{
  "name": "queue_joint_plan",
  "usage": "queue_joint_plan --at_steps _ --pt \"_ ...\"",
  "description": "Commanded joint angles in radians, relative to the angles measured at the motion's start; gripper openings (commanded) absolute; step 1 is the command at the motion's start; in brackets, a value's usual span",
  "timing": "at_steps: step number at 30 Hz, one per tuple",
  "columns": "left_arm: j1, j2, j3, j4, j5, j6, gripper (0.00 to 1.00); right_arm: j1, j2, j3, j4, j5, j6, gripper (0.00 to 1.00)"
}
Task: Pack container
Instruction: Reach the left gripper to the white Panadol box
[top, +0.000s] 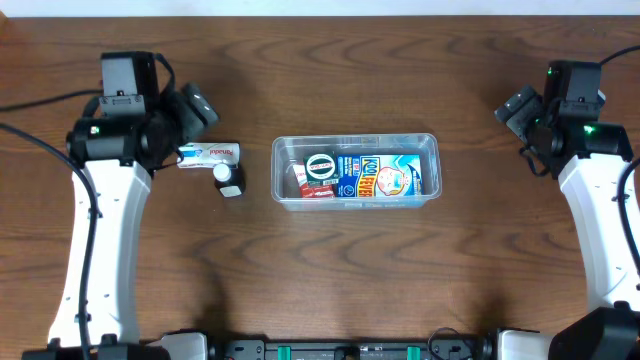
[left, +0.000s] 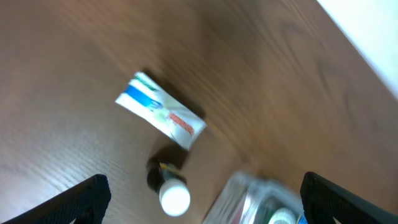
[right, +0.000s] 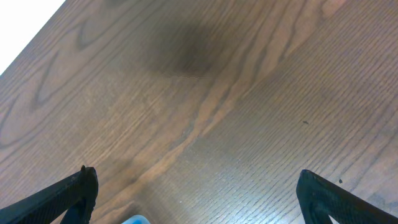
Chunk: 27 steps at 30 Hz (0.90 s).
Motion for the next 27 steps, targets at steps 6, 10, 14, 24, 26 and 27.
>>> queue_joint_plan --at_steps 6,10,14,24,26,27 --pt "0.018 0.160 0.012 0.047 -0.110 -0.385 0.98 -0.004 0.006 0.001 -0.002 0.004 0.011 0.99" --pt "0.018 0.260 0.012 0.063 -0.109 -0.399 0.98 -0.004 0.006 0.001 -0.002 0.004 0.011 0.99" --pt "0.018 0.338 0.012 0.064 -0.093 -0.403 0.98 -0.004 0.006 0.001 -0.002 0.004 0.011 0.99" --pt "0.019 0.458 0.012 0.068 -0.071 -0.406 0.98 -0.003 0.006 0.001 -0.003 0.004 0.010 0.99" --pt "0.021 0.486 0.012 0.076 -0.046 -0.406 0.98 -0.002 0.006 0.000 -0.002 0.004 0.011 0.99" --pt "0.022 0.499 0.012 0.082 -0.032 -0.407 0.98 -0.002 0.006 0.000 -0.002 0.004 0.011 0.99"
